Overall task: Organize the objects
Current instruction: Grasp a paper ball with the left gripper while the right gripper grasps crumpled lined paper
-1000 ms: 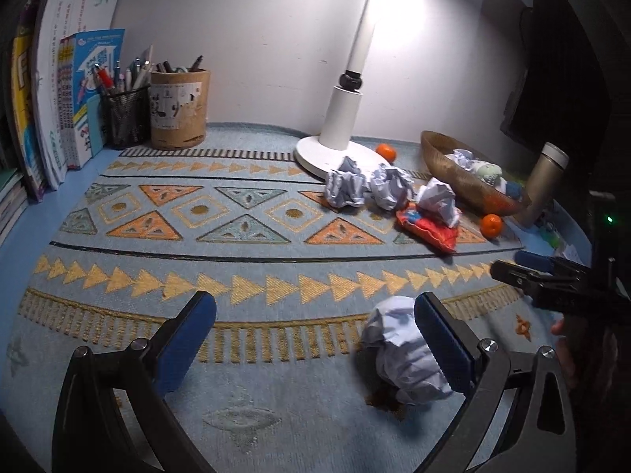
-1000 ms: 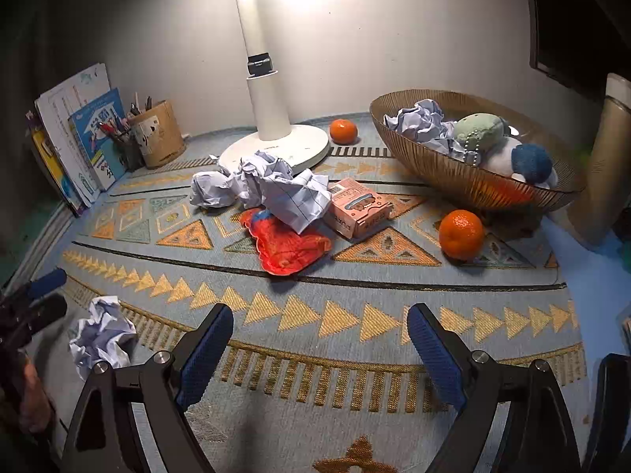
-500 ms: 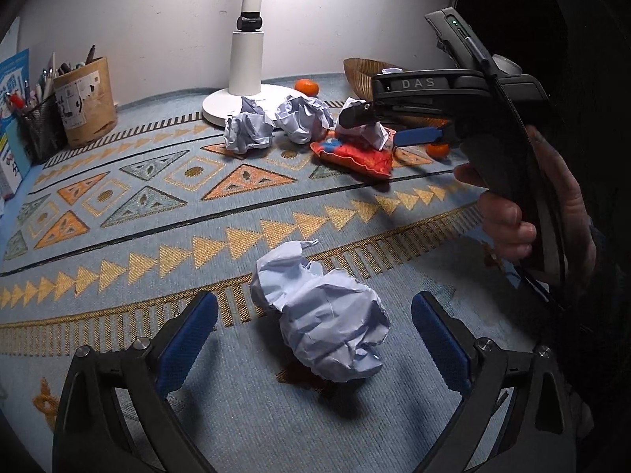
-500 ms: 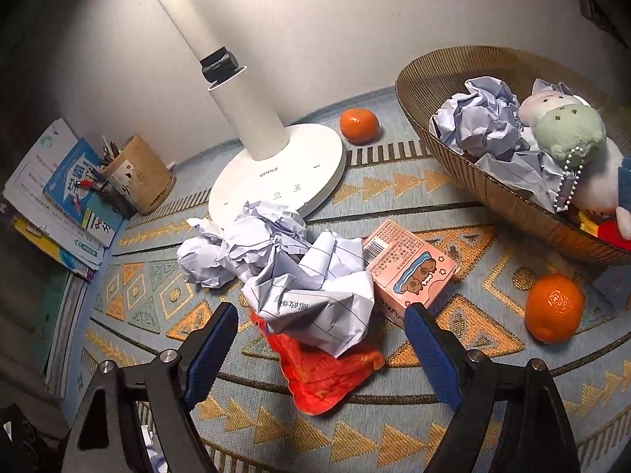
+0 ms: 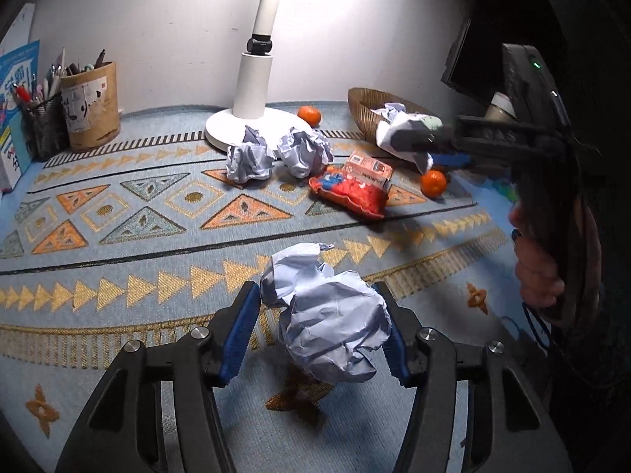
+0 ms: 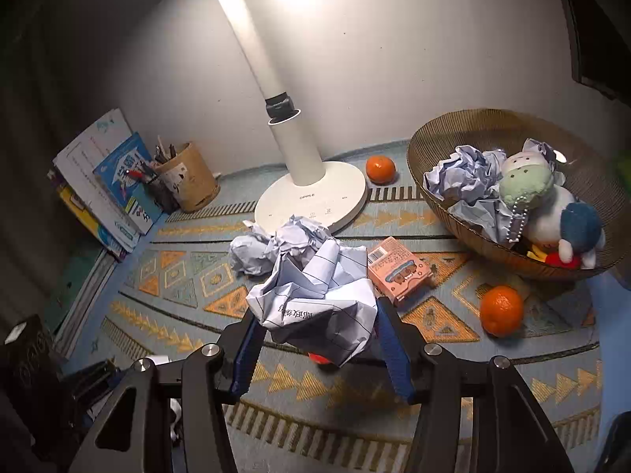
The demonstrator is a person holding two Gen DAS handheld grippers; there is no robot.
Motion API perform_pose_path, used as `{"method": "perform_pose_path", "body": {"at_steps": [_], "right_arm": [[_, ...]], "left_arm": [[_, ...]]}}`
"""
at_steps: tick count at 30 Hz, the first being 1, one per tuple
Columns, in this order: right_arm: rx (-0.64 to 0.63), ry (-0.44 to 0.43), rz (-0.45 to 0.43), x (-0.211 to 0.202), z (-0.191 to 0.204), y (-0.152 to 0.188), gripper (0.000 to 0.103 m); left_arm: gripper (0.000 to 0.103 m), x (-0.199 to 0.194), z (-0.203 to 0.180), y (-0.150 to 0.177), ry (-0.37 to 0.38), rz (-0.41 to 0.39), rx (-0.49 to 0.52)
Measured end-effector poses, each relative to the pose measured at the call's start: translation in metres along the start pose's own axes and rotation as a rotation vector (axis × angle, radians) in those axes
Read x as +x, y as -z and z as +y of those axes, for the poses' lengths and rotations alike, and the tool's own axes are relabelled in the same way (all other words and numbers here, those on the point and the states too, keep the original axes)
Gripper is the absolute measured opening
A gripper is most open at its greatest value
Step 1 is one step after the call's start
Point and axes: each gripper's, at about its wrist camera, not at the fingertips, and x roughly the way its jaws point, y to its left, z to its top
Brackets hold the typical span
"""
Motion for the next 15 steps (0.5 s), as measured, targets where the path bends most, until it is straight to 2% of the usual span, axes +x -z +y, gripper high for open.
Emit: {"method": "perform_pose_path", "body": {"at_steps": [5,7,8,10,11,12,15], "right_arm": [[-0.155,0.099,0.088,-0.008,0.003,0.051,0.054],[-0.195,0.121,0.119,-0.004,0.003,0.065,0.054],[-0.207,0.124,0.131,-0.002,0.002,0.069,0.055],[-0.213,0.119,0.149,0.000,0.001,0.075,0.061],[-0.203,0.122,0.153,0.000,-0.001,0.077,0.071],[-0.192,0.123,0.154,-0.001,-0.003,0.078,0.076],[-0.168,0.111,0.149,-0.009,-0.003,0.082,0.077]], "left_arm": [[0.055,0.008,0.003,-0.004,-0.024,-0.057,-0.077],[0.055,0.012,0.007,-0.001,-0.024,-0.081,-0.106],[0.055,0.014,0.008,-0.001,-0.047,-0.075,-0.112],[0.055,0.011,0.009,-0.001,-0.051,-0.099,-0.109],[0.055,0.010,0.010,-0.001,-0.053,-0.101,-0.109],[0.055,0.011,0.011,0.000,-0.055,-0.096,-0.113],[0.055,0.014,0.010,0.001,-0.051,-0.080,-0.106]]}}
